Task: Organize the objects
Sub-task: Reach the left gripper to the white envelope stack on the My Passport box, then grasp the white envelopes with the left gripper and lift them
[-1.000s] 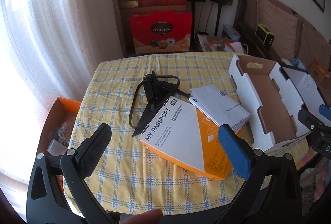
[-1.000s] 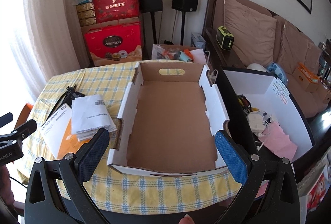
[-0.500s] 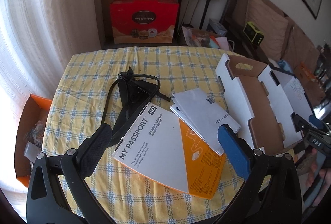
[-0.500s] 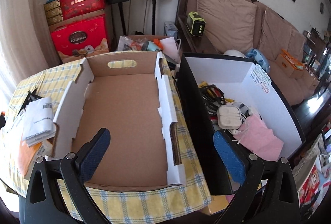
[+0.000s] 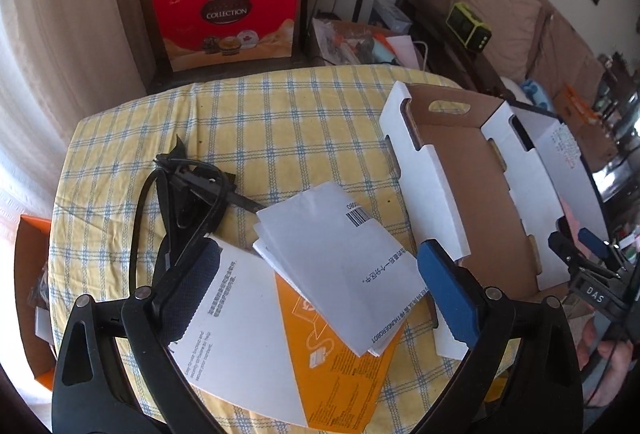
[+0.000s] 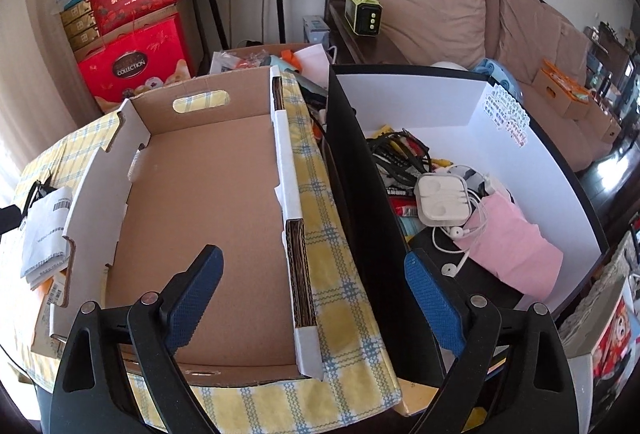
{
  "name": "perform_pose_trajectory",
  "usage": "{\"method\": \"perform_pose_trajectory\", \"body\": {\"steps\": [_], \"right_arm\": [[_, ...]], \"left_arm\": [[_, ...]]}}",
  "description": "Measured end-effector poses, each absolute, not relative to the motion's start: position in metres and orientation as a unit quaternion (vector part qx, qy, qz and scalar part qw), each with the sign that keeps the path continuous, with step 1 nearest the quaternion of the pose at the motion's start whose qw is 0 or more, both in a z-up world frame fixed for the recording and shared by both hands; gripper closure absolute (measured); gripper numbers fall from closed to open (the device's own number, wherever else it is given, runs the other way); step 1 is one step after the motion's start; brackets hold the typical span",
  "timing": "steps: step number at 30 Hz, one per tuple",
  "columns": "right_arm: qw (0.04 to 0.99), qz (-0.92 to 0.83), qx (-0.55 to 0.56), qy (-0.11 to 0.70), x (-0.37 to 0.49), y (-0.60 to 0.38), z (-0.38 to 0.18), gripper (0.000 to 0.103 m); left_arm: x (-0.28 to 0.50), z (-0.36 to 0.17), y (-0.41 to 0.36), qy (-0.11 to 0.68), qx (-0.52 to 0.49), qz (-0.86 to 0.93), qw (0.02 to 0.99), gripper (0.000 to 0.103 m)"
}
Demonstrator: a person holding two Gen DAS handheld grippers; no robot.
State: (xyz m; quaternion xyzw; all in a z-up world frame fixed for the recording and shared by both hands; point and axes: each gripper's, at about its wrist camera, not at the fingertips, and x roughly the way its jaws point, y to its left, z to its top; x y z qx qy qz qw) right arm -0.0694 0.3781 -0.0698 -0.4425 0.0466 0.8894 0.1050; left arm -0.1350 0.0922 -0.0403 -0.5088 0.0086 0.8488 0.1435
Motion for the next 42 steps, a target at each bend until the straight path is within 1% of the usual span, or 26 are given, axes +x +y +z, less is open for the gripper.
{"method": "perform_pose_trajectory", "body": {"steps": [6, 8, 9, 12, 18, 20, 21, 23, 25, 32, 35, 37, 39, 42], "right_arm": [[0.097, 0.886, -0.45, 0.051, -0.071, 0.378, -0.076, 0.01], [0.094, 0.886, -0.452, 0.046, -0.071, 0.377, -0.078, 0.016], [0.094, 0.885, -0.453, 0.042, -0.072, 0.376, -0.078, 0.024], [0.088, 0.883, -0.459, 0.037, -0.074, 0.375, -0.082, 0.036], [0.079, 0.881, -0.465, 0.032, -0.075, 0.371, -0.086, 0.044], [0.076, 0.88, -0.467, 0.03, -0.075, 0.369, -0.087, 0.046], [0.075, 0.88, -0.469, 0.029, -0.075, 0.368, -0.087, 0.048], [0.07, 0.878, -0.472, 0.027, -0.075, 0.367, -0.088, 0.056], [0.063, 0.877, -0.475, 0.026, -0.075, 0.365, -0.09, 0.07], [0.052, 0.879, -0.473, 0.033, -0.074, 0.365, -0.091, 0.072], [0.044, 0.881, -0.471, 0.023, -0.072, 0.361, -0.091, 0.081], [0.036, 0.881, -0.471, 0.012, -0.072, 0.358, -0.092, 0.088], [0.031, 0.882, -0.47, -0.004, -0.071, 0.353, -0.093, 0.089], [0.03, 0.883, -0.467, -0.011, -0.071, 0.35, -0.093, 0.089]], "left_arm": [[-0.15, -0.058, 0.115, 0.043, -0.538, 0.83, 0.141, 0.004], [-0.149, -0.062, 0.118, 0.055, -0.54, 0.828, 0.138, 0.004], [-0.149, -0.063, 0.119, 0.058, -0.541, 0.828, 0.136, 0.004], [-0.15, -0.064, 0.122, 0.063, -0.543, 0.827, 0.131, 0.004], [-0.156, -0.074, 0.13, 0.094, -0.553, 0.821, 0.11, 0.004], [-0.156, -0.076, 0.129, 0.096, -0.554, 0.82, 0.11, 0.004], [-0.155, -0.075, 0.128, 0.097, -0.552, 0.821, 0.11, 0.004], [-0.151, -0.075, 0.127, 0.104, -0.549, 0.822, 0.11, 0.004], [-0.147, -0.075, 0.123, 0.106, -0.548, 0.822, 0.113, 0.004], [-0.134, -0.072, 0.096, 0.072, -0.552, 0.821, 0.131, 0.004], [-0.129, -0.068, 0.083, 0.055, -0.551, 0.822, 0.134, 0.009], [-0.125, -0.067, 0.075, 0.045, -0.551, 0.823, 0.134, 0.011], [-0.12, -0.065, 0.068, 0.038, -0.548, 0.825, 0.135, 0.016], [-0.112, -0.062, 0.06, 0.032, -0.543, 0.827, 0.139, 0.027]]}}
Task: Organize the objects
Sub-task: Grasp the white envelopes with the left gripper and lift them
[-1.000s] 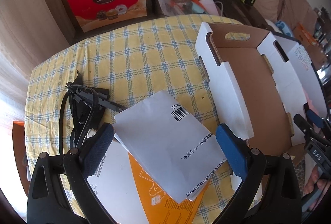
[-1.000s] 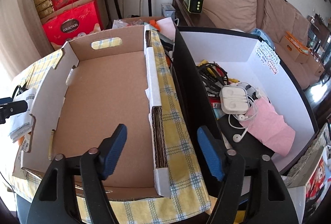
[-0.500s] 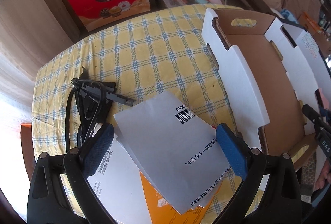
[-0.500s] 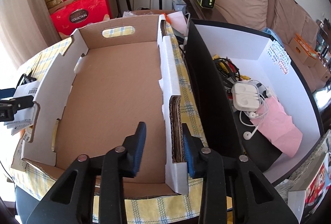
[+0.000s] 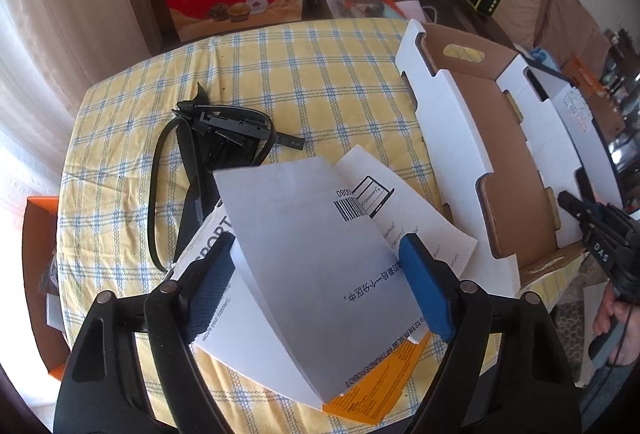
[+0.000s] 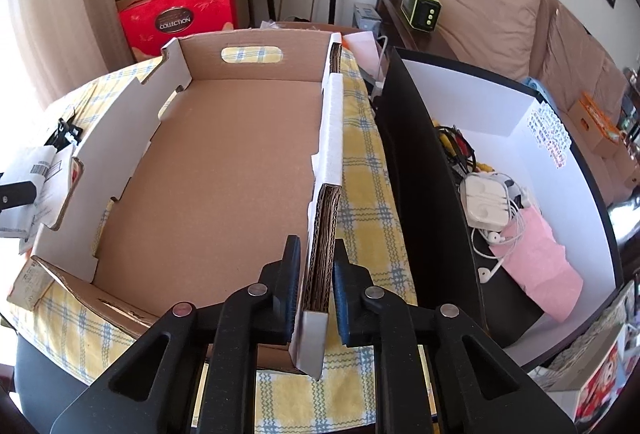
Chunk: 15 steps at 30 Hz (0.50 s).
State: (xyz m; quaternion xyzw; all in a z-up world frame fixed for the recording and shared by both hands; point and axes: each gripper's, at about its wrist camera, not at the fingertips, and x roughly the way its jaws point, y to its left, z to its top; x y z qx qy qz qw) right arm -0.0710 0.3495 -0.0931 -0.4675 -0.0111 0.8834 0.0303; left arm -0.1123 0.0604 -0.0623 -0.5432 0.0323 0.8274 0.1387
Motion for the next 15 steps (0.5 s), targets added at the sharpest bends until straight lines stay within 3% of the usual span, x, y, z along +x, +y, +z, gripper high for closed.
{"method": "perform_pose_trajectory", "body": {"steps": [2, 7, 9, 15], "right_arm": [[0.028, 0.884, -0.466, -0.013, -0.07, 0.348, -0.093, 0.089], [0.002, 0.885, -0.465, -0.027, -0.067, 0.343, -0.093, 0.089], [-0.01, 0.884, -0.466, -0.032, -0.065, 0.342, -0.093, 0.089], [-0.036, 0.881, -0.469, -0.045, -0.058, 0.339, -0.093, 0.089]], "left_arm": [[-0.108, -0.06, 0.057, 0.029, -0.54, 0.829, 0.144, 0.043], [-0.105, -0.057, 0.045, -0.007, -0.547, 0.822, 0.162, 0.067], [-0.106, -0.058, 0.037, -0.03, -0.552, 0.816, 0.168, 0.083], [-0.107, -0.052, 0.019, -0.085, -0.547, 0.813, 0.182, 0.095]]}}
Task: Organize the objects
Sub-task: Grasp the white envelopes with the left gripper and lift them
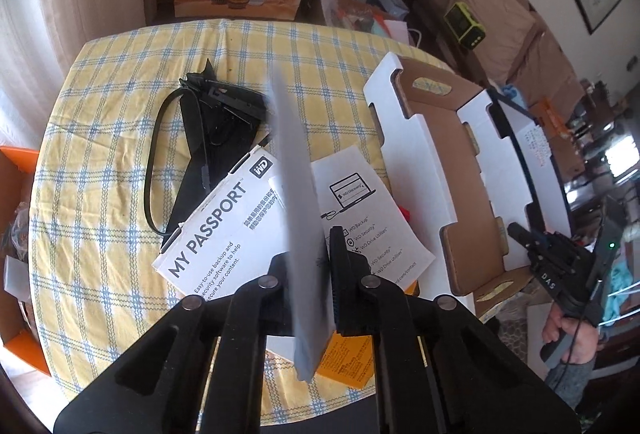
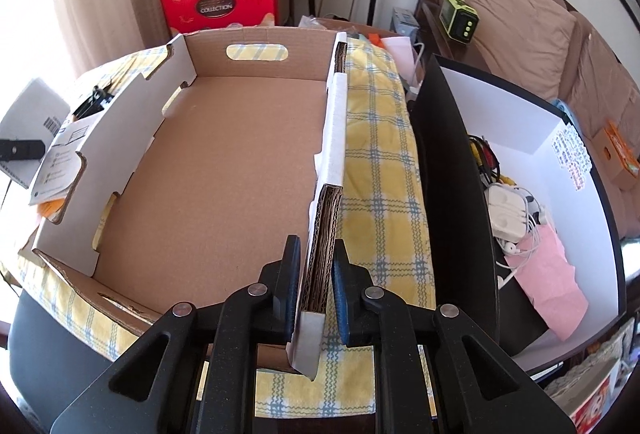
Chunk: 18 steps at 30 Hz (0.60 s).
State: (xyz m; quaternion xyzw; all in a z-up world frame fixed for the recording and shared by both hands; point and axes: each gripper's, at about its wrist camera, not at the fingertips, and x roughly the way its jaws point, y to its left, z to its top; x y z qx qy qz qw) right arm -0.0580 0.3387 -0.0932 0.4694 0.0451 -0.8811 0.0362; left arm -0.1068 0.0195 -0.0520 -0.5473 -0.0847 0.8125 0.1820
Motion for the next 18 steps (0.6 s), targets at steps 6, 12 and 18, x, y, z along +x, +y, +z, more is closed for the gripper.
{"method": "perform_pose_trajectory", "body": {"steps": [6, 12, 18], "right_arm": [[0.054, -0.882, 0.466, 0.047, -0.052, 0.338, -0.094, 0.089], [0.049, -0.882, 0.468, 0.037, -0.051, 0.339, -0.094, 0.089], [0.043, -0.881, 0.47, 0.026, -0.051, 0.34, -0.094, 0.089]], "left_arm": [[-0.104, -0.027, 0.021, -0.113, -0.522, 0.82, 0.205, 0.096], [-0.096, -0.008, 0.068, -0.1, -0.511, 0.812, 0.264, 0.096], [-0.09, -0.017, 0.125, -0.077, -0.523, 0.798, 0.29, 0.096]]}}
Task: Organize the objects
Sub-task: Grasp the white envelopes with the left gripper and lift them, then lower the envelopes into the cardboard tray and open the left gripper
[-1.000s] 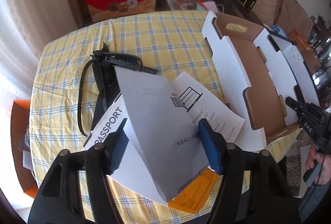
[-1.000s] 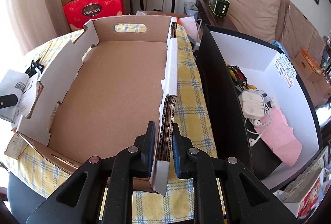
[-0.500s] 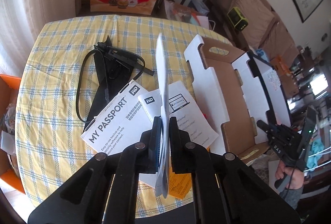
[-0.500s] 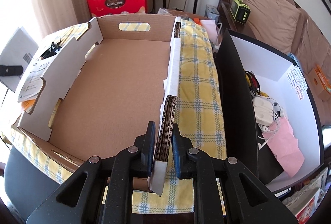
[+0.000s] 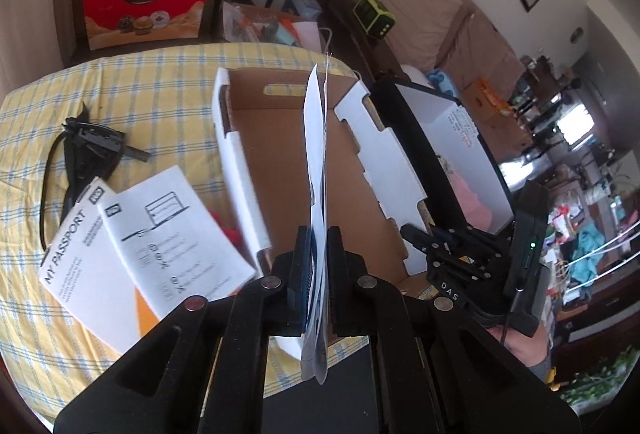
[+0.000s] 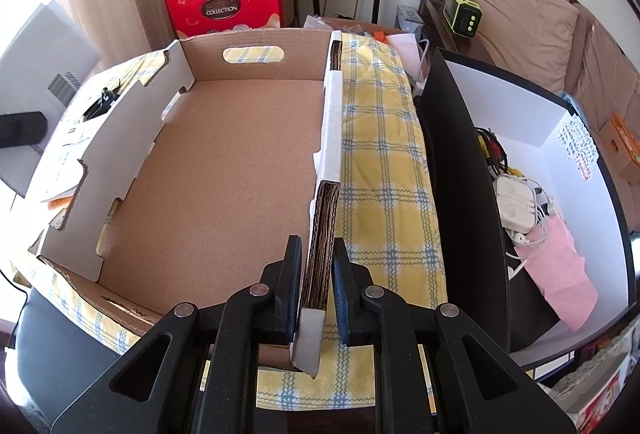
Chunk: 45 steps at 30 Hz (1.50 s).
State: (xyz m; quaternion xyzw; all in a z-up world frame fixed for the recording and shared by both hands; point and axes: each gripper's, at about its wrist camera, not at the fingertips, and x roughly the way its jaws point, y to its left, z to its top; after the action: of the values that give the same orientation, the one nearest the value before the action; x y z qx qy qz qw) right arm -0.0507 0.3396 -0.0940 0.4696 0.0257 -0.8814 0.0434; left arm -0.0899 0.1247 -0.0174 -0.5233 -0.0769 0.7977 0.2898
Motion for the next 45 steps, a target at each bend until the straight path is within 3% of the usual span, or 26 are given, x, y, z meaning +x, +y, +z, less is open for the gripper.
{"method": "perform_pose_trajectory", "body": {"steps": [10, 15, 16, 20, 22, 27, 29, 38, 45], "right_arm": [[0.035, -0.881, 0.472, 0.009, -0.048, 0.344, -0.093, 0.087], [0.031, -0.883, 0.469, -0.005, -0.039, 0.35, -0.086, 0.081], [0.029, -0.883, 0.468, -0.008, -0.037, 0.351, -0.084, 0.079], [0.026, -0.886, 0.462, -0.02, -0.032, 0.355, -0.077, 0.079], [0.027, -0.888, 0.458, -0.023, -0.03, 0.356, -0.072, 0.078], [0.025, -0.892, 0.45, -0.02, -0.028, 0.356, -0.064, 0.078], [0.023, -0.893, 0.448, -0.024, -0.028, 0.357, -0.062, 0.078], [0.008, -0.894, 0.447, -0.029, -0.026, 0.365, -0.06, 0.078], [0.002, -0.894, 0.447, -0.03, -0.025, 0.369, -0.06, 0.077]], "left_arm": [[-0.093, -0.057, 0.181, -0.06, -0.568, 0.77, 0.286, 0.096], [-0.097, -0.067, 0.2, -0.074, -0.586, 0.751, 0.294, 0.096], [-0.096, -0.069, 0.204, -0.077, -0.589, 0.748, 0.297, 0.092], [-0.093, -0.075, 0.212, -0.085, -0.595, 0.743, 0.293, 0.058], [-0.092, -0.078, 0.212, -0.089, -0.598, 0.742, 0.291, 0.047], [-0.096, -0.079, 0.206, -0.091, -0.601, 0.739, 0.29, 0.048], [-0.098, -0.082, 0.206, -0.09, -0.612, 0.732, 0.286, 0.057], [-0.098, -0.098, 0.219, -0.109, -0.645, 0.695, 0.301, 0.057], [-0.092, -0.091, 0.211, -0.091, -0.636, 0.706, 0.298, 0.031]]}}
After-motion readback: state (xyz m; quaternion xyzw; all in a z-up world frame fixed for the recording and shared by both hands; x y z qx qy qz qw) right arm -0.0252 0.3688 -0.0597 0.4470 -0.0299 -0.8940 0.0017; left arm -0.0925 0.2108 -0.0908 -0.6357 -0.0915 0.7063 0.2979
